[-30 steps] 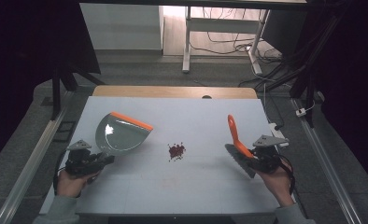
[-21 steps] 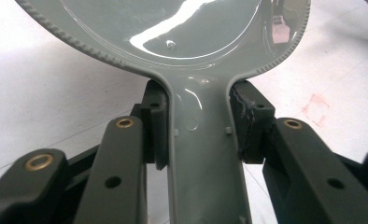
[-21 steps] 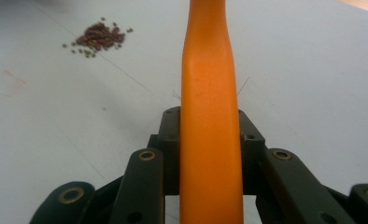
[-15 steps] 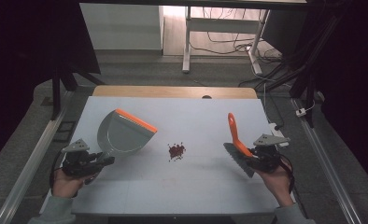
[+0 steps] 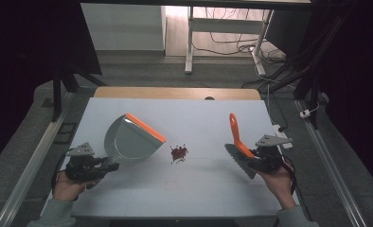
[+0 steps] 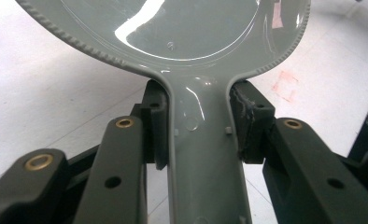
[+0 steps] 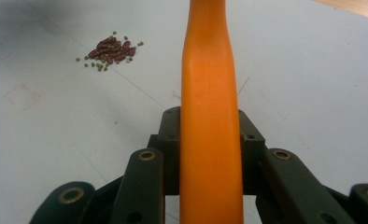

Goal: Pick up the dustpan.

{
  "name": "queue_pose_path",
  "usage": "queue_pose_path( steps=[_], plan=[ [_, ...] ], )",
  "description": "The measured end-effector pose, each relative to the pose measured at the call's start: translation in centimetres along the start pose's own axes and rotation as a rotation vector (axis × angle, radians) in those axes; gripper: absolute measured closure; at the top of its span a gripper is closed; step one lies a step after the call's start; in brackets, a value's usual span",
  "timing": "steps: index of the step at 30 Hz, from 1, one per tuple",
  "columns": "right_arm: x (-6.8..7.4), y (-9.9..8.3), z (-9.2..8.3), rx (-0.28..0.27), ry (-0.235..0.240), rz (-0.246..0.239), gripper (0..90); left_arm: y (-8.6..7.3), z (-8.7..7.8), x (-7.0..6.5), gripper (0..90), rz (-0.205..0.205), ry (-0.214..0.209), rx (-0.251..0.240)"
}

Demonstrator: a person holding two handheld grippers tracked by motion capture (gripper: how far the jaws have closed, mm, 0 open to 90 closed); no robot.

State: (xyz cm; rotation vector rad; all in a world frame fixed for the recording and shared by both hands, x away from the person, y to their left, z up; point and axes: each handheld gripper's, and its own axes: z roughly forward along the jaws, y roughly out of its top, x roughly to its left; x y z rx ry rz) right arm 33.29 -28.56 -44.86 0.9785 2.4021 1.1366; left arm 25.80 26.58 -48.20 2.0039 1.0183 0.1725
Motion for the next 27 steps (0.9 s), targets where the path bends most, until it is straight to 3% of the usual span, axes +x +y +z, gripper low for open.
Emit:
queue_pose_path(
  steps=[18,27],
  plan=[
    [0.4,2.1,2.3,0.004,-0.001,-0.026,70.8,0.4,0.1,-0.4,61.4,0.053,-0.059,0.064],
    [1.4,4.6,3.3,-0.025,0.004,-0.049,70.8,0.2,0.2,-0.3,61.4,0.057,-0.069,0.1]
  ],
)
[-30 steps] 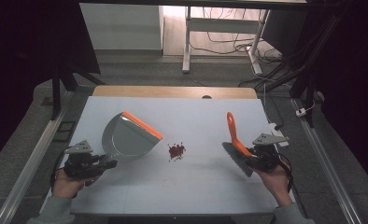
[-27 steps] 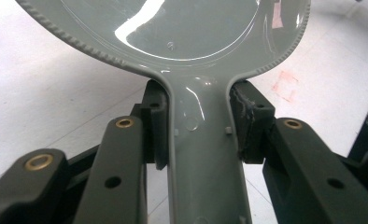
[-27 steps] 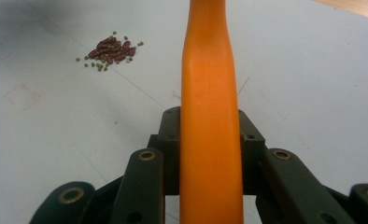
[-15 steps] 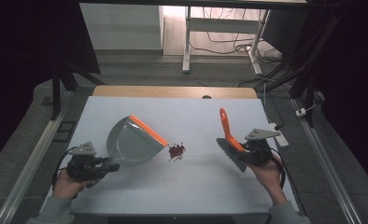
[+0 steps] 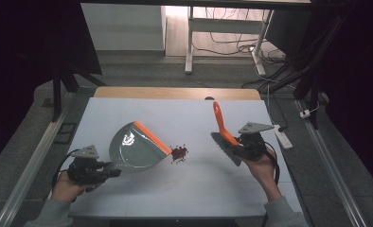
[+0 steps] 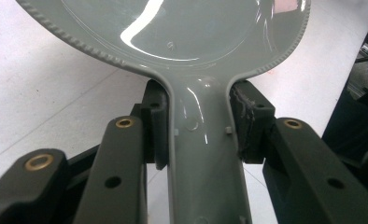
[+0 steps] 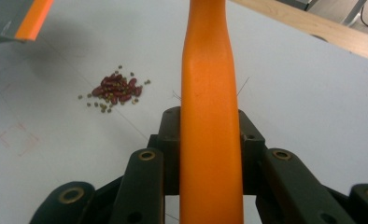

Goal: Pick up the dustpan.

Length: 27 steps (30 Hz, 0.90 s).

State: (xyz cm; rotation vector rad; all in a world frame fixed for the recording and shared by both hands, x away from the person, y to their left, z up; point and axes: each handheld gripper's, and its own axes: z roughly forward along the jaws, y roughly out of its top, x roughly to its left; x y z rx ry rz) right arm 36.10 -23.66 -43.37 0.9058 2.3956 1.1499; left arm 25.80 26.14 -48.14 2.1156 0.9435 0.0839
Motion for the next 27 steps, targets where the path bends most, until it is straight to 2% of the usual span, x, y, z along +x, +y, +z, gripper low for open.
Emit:
queue_pose_path(
  steps=[9,13,14,21,27],
  plan=[
    [0.8,1.8,1.3,-0.005,0.012,-0.011,70.8,-0.1,0.5,-0.3,61.4,0.013,-0.015,0.037],
    [1.2,2.7,2.4,-0.012,0.027,-0.015,70.8,-0.1,0.6,-0.6,61.4,0.031,-0.028,0.052],
    [1.2,2.8,2.5,-0.016,0.027,-0.013,70.8,-0.1,0.6,-0.6,61.4,0.044,-0.036,0.065],
    [1.6,3.2,3.5,-0.023,0.053,-0.007,70.8,-0.2,0.8,-0.9,61.3,0.048,-0.042,0.095],
    [1.9,3.4,4.1,-0.019,0.072,-0.027,70.8,-0.2,0.8,-1.1,61.3,0.067,-0.054,0.123]
  ],
)
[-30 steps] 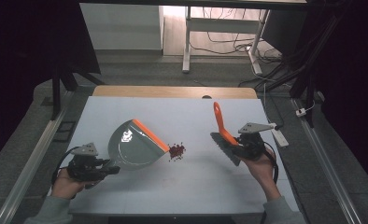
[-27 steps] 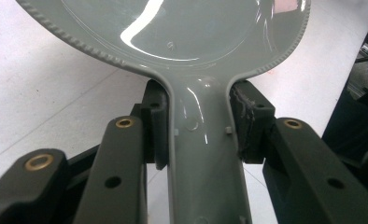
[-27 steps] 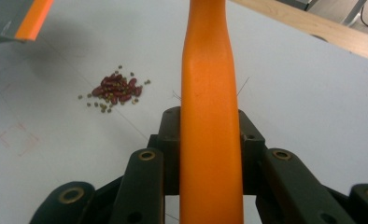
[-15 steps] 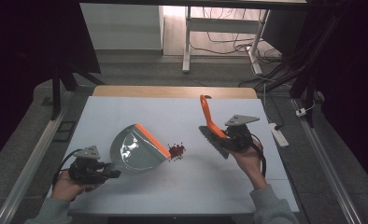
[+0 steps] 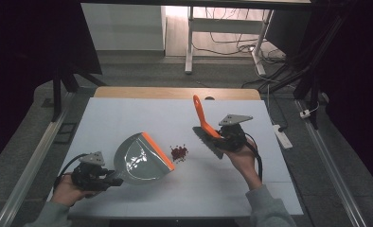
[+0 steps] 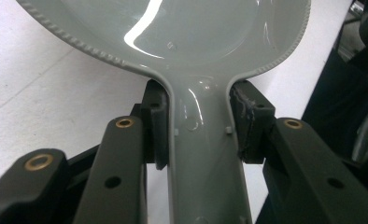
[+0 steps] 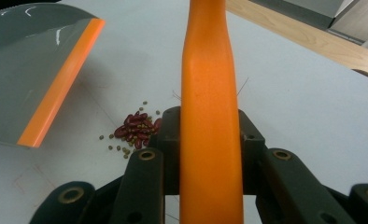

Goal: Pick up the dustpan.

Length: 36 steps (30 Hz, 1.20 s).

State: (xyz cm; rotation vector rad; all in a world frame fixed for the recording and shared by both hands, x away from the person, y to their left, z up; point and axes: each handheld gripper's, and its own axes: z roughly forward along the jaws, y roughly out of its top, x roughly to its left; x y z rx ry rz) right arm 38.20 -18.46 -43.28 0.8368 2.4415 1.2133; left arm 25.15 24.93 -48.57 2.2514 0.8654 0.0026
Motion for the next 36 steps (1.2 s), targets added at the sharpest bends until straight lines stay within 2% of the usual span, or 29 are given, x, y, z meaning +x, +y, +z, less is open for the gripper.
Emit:
queue_pose_path(
  steps=[5,11,20,36],
  plan=[
    [0.0,-0.1,0.2,0.003,0.006,0.004,70.7,-0.1,0.6,-0.2,61.3,0.025,-0.029,0.05],
    [0.0,-0.1,0.8,0.014,0.011,0.0,70.8,0.2,1.7,-0.2,61.3,0.01,-0.023,0.085],
    [0.0,-0.5,1.6,0.039,0.015,0.004,70.8,0.5,3.0,-0.7,61.3,0.026,-0.037,0.134],
    [0.3,-0.6,2.3,0.051,0.013,-0.004,70.8,0.7,3.6,-0.9,61.3,0.014,-0.043,0.143]
  ],
)
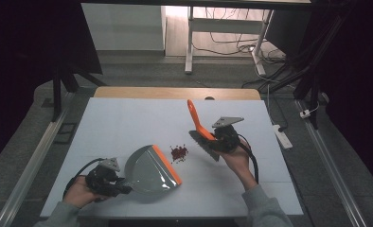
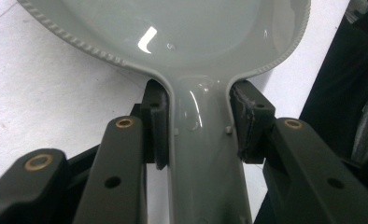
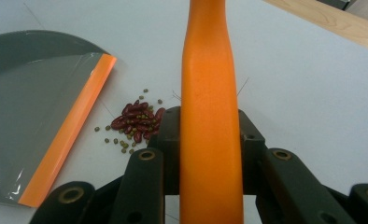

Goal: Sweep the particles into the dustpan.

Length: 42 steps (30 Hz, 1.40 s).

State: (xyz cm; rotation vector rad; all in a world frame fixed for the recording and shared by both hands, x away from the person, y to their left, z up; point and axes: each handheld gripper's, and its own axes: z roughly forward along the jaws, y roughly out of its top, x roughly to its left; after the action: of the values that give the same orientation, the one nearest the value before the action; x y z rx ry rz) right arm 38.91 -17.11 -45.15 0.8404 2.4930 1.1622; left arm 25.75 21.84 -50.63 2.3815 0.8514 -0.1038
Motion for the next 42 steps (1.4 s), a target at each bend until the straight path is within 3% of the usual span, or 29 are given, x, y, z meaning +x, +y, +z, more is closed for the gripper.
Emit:
queue_pose_path(
  steps=[9,11,21,25,35,42],
  plan=[
    [0.1,0.8,0.7,0.003,-0.013,0.004,70.8,0.0,-0.2,0.1,61.3,-0.009,-0.009,-0.011],
    [-0.1,1.3,1.7,-0.001,-0.01,0.025,70.8,0.0,-0.3,0.2,61.3,-0.011,-0.012,-0.012],
    [-0.4,3.0,5.3,0.058,-0.036,0.026,70.8,0.1,-0.1,0.2,61.3,-0.008,-0.027,-0.012],
    [-0.4,3.2,6.2,0.085,-0.041,0.015,70.8,0.1,-0.1,0.3,61.3,-0.005,-0.03,-0.004],
    [-0.6,2.8,7.7,0.138,-0.052,0.02,70.8,0.2,0.1,0.4,61.3,-0.047,-0.038,0.0],
    [-0.4,2.9,8.1,0.145,-0.047,0.012,70.8,0.4,0.4,0.4,61.3,-0.067,-0.036,0.022]
  ],
)
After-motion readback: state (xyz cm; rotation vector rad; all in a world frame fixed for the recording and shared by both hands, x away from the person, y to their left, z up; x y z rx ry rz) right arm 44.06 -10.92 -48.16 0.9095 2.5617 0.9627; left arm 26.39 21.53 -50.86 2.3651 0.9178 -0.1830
